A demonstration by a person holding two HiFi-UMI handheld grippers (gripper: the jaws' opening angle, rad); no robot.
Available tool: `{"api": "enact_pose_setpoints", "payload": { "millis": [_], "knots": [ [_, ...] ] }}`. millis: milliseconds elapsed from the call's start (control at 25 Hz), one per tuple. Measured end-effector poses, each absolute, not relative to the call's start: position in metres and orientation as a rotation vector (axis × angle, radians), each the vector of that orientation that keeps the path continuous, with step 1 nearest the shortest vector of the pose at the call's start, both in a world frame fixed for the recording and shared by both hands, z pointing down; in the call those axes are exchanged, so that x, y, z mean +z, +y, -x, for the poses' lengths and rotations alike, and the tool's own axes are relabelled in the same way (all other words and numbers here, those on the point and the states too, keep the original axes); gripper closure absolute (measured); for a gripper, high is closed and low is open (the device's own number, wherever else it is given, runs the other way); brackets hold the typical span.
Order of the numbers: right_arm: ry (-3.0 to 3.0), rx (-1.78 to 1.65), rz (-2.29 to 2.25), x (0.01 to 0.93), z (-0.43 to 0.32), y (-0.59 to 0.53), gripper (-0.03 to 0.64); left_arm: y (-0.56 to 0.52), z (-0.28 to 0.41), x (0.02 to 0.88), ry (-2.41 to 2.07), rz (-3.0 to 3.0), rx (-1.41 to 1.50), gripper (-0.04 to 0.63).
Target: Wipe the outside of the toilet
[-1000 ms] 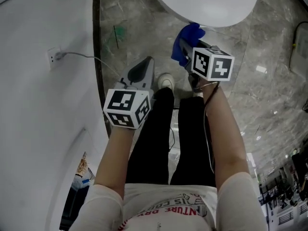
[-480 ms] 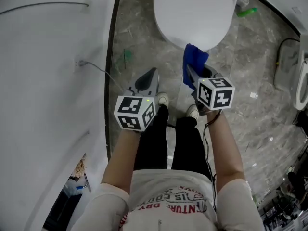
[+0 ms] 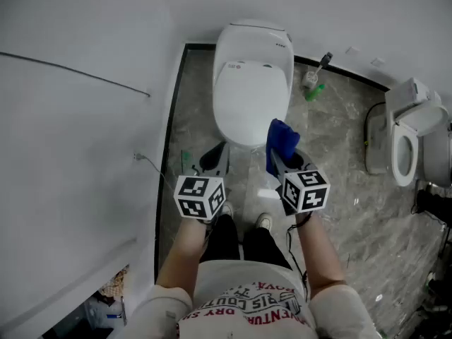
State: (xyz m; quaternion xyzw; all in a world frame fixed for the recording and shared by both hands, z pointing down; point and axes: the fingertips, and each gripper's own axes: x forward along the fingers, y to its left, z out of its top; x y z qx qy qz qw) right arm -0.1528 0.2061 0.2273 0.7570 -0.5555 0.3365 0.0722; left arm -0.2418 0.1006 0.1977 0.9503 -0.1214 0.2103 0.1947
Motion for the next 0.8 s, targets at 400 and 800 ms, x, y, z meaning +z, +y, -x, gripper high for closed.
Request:
{"api": "enact_pose_setpoints", "payload": {
  "millis": [400, 800],
  "knots": [
    [-1.640, 0.639, -2.456, 0.059, 0.155, 0.222, 0.540, 0.106, 0.243, 0.032, -0.342, -2.844, 0.385, 0.589],
    [-1.633, 0.395, -2.561, -0.038, 0.168, 0.251, 0.540, 0.118, 0.270, -0.078, -0.314, -2.995, 0.177, 0.589]
  ]
}}
